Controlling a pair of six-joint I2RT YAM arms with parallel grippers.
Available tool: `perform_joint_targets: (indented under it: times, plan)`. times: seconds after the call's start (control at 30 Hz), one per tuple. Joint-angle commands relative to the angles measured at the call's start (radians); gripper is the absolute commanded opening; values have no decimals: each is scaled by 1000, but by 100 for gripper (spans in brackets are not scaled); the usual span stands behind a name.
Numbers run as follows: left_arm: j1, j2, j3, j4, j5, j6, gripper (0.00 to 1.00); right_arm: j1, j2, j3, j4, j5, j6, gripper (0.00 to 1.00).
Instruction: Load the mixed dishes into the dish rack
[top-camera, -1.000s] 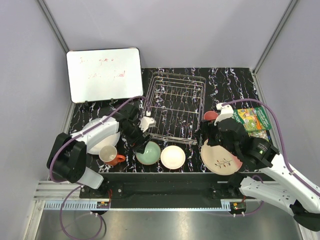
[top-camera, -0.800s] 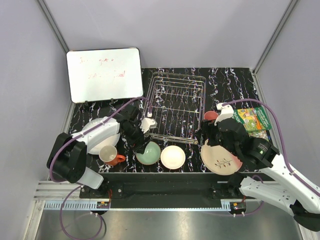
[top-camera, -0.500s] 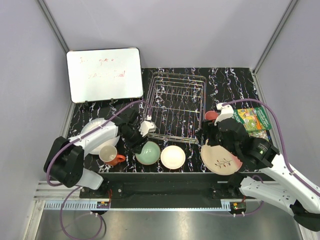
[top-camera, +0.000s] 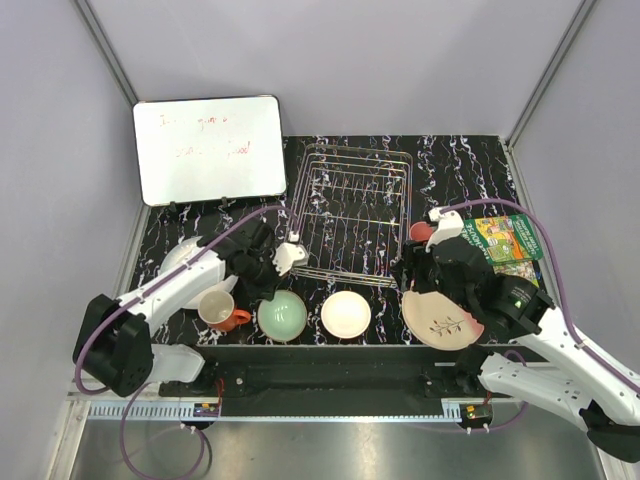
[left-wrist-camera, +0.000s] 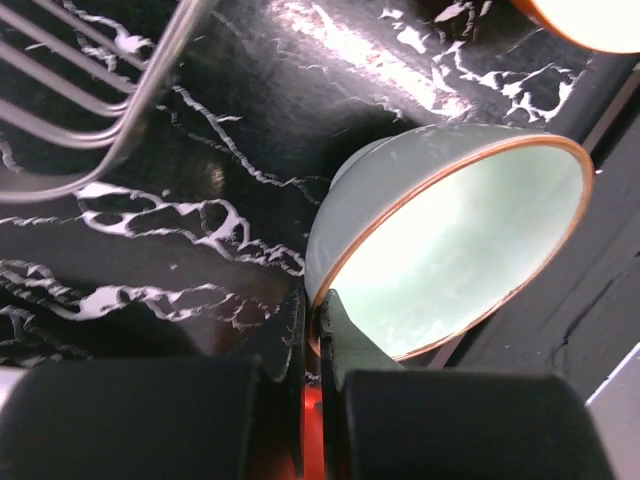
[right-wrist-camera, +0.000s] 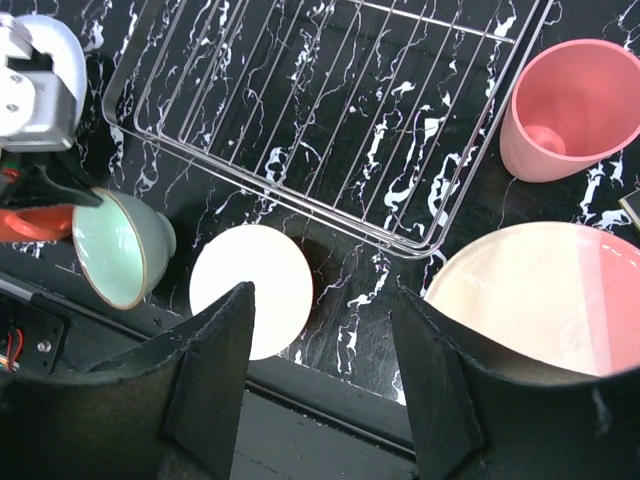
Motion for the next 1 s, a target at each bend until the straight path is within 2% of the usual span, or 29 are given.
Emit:
perform_joint_targets:
  times: [0.0, 0.2, 0.43, 0.53, 0.63, 0.73, 0.77, 0.83, 0.87, 0.93, 0.97]
  plan:
    - [5, -34, 83, -24, -57, 22, 0, 6, 2, -16, 47, -15, -10, 63]
    - [5, -57, 195, -97, -49, 11, 0, 7, -13, -41, 54, -19, -13, 58]
    - [5, -99, 473, -258, -81, 10, 0, 6, -35, -69, 52, -21, -14, 54]
    - [5, -97, 613, -289, -176, 46, 0, 6, -42, -72, 58, 2, -28, 56]
    - [3, -54, 752, -220, -314, 106, 0, 6, -49, -79, 83, 19, -37, 60]
    - [-1, -9, 778, 0, -439, 175, 0, 6, -55, -102, 121, 25, -43, 62]
    - [-12, 0, 766, 154, -494, 229, 0, 6, -58, -108, 136, 27, -45, 62]
    - [-26, 26, 685, 350, -548, 295, 0, 7, -65, -122, 146, 41, -51, 62]
    - [-43, 35, 649, 553, -581, 382, 0, 6, -69, -127, 153, 44, -51, 62]
    - [-58, 87, 556, 745, -595, 482, 0, 6, -79, -139, 159, 54, -63, 62]
    - [-61, 112, 536, 921, -597, 544, 0, 7, -84, -142, 162, 59, -68, 63]
